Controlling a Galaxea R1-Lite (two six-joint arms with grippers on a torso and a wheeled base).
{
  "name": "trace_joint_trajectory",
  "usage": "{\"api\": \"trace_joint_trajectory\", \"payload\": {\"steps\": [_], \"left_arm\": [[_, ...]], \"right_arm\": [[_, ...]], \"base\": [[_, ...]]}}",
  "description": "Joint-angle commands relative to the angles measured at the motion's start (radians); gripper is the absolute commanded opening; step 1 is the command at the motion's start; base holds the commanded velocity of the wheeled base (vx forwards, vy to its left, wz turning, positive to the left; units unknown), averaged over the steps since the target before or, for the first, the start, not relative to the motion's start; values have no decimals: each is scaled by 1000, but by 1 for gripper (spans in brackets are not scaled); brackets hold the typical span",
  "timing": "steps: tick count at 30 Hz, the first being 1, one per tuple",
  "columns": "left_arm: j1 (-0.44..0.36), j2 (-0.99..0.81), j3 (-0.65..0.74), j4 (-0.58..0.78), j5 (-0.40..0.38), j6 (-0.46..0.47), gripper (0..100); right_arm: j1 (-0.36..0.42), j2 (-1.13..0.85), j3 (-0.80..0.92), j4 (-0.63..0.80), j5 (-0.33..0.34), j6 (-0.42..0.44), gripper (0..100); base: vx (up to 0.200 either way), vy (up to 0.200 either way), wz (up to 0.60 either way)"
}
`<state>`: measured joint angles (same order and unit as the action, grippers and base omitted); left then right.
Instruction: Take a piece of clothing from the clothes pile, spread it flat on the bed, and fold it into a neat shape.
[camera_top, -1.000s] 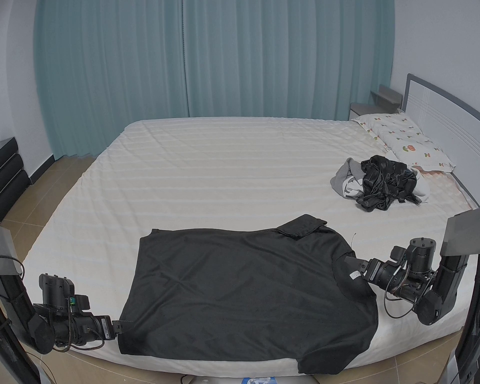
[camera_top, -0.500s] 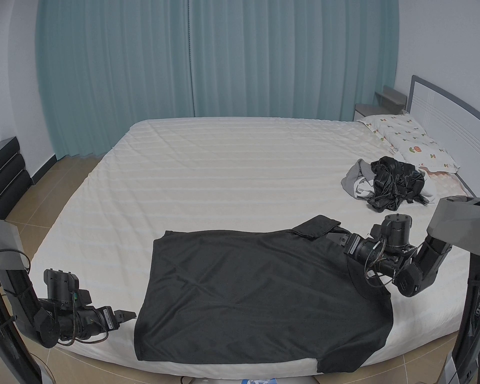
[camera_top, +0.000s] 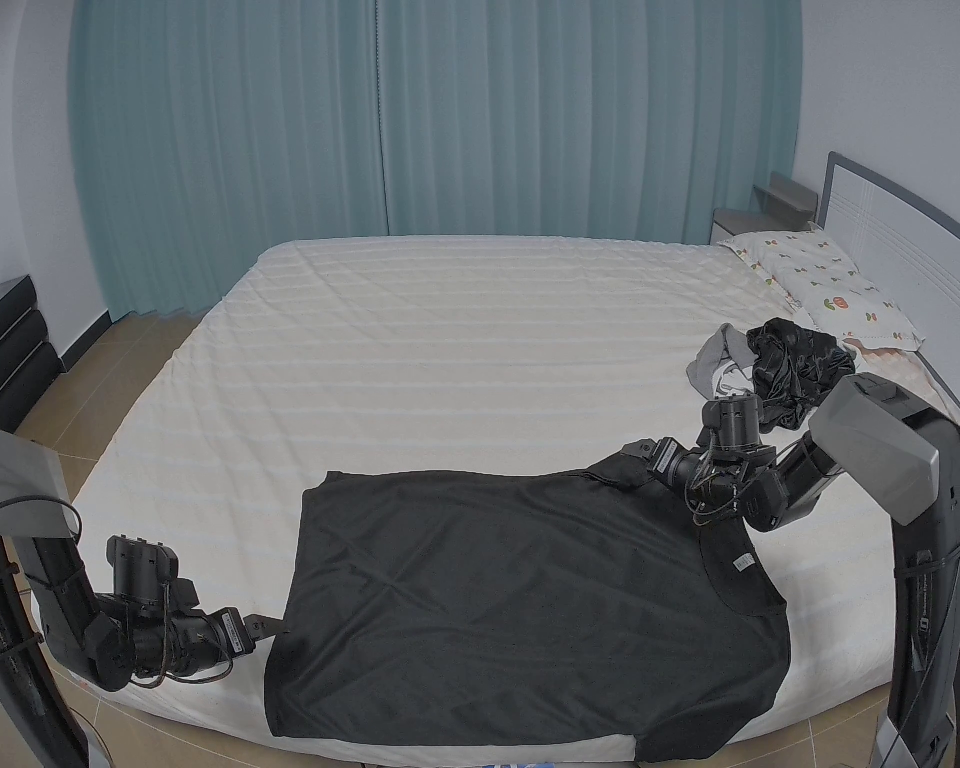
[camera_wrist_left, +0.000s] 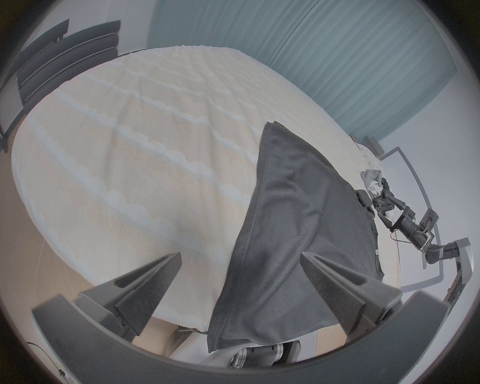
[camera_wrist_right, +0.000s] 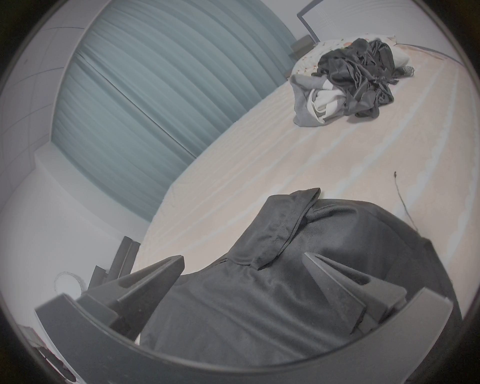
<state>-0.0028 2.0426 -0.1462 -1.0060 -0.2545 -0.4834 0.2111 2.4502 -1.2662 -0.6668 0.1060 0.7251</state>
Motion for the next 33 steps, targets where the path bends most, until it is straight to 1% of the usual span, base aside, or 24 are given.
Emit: {"api": "trace_joint_trajectory", "payload": {"steps": [1, 5, 9, 11, 13, 15, 18, 20, 24, 25, 27, 30, 33], "left_arm": [[-5, 38, -7, 0, 0, -3, 100], [-3, 42, -9, 0, 1, -4, 100], [-3, 45, -13, 0, 1, -4, 100], [-2, 53, -13, 0, 1, -4, 100], [-2, 57, -15, 0, 1, -4, 100], [-2, 70, -15, -2, 3, -4, 100], [0, 70, -15, -2, 4, -4, 100], [3, 70, -16, -2, 4, -4, 100], [4, 73, -19, -2, 4, -6, 100], [4, 73, -19, -2, 4, -6, 100], [3, 74, -21, -2, 4, -6, 100], [3, 79, -23, -2, 4, -20, 100], [3, 80, -24, -2, 4, -21, 100]], "right_arm": [[10, 84, -85, 35, -6, 4, 100], [14, 118, -157, 67, -8, 4, 100], [19, 136, -188, 87, -8, 4, 100], [28, 161, -251, 108, -8, 4, 100], [30, 170, -268, 108, -6, 4, 100], [28, 201, -335, 78, -6, 4, 100], [13, 220, -403, 38, 18, 5, 100], [1, 250, -486, 26, 46, 8, 100], [-7, 340, -734, 30, 43, 37, 100], [-6, 355, -734, 23, 43, 46, 100], [1, 359, -734, 18, 66, 50, 100], [22, 375, -734, 1, 67, 46, 100], [25, 385, -734, -2, 64, 42, 100]], "base": [[0, 0, 0], [0, 0, 0], [0, 0, 0], [0, 0, 0], [0, 0, 0], [0, 0, 0], [0, 0, 0], [0, 0, 0], [0, 0, 0], [0, 0, 0], [0, 0, 0], [0, 0, 0], [0, 0, 0]]}}
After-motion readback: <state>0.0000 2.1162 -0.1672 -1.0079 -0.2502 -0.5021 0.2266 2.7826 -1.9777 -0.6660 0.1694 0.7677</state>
